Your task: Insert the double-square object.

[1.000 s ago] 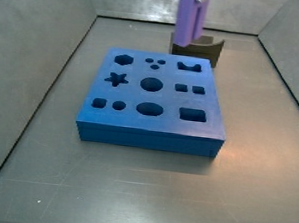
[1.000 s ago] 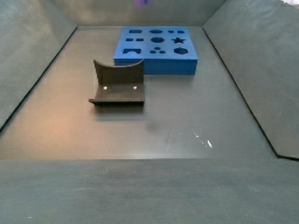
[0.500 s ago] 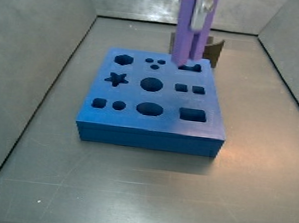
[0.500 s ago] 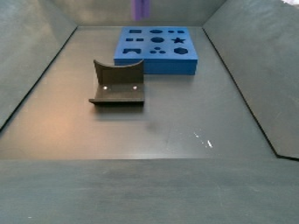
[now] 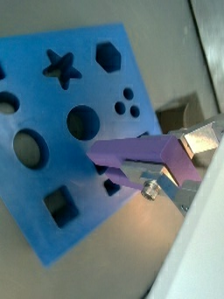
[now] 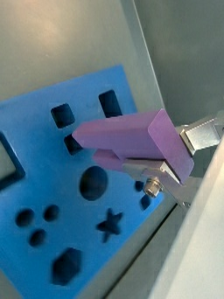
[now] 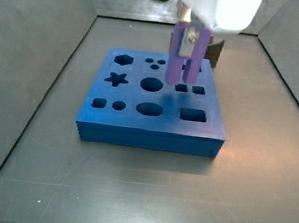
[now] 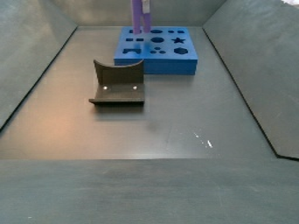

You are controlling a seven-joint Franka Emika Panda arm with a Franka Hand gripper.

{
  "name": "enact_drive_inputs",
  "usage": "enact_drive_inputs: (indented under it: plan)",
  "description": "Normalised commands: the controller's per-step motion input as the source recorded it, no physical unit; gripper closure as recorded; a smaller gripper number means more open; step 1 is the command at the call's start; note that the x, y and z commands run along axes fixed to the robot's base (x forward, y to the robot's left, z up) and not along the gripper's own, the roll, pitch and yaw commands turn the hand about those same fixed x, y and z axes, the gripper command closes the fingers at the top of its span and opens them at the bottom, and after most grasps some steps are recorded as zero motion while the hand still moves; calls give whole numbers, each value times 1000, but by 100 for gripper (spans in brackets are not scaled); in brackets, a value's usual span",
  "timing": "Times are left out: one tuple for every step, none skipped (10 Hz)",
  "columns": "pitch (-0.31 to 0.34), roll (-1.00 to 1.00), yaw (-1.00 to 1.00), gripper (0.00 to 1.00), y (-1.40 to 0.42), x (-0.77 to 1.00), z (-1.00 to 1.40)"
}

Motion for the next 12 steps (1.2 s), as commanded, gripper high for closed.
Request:
enact_drive_inputs:
  plan:
    - [-1,36,-800,100,146,409,-269]
    - [-4,34,-797,100,146,409,-274]
    - [-1,13,-860,100,154,329,-229]
    - [-1,3,-869,100,163,300,-220]
    - [51,0,-397,100,17,0,-37]
    - [0,0,0,100,0,17,0]
    - [-76,-56,-9,100,-86,-177,-123]
    - [-29,-37,77,100,-131,-91,-206]
    - [-29,-16,111,100,-9,-71,-243]
    - [-20,0,120,100,0,-37,-329]
    - [-11,0,80,100,0,0,-480]
    - [-47,36,63,100,0,0,-543]
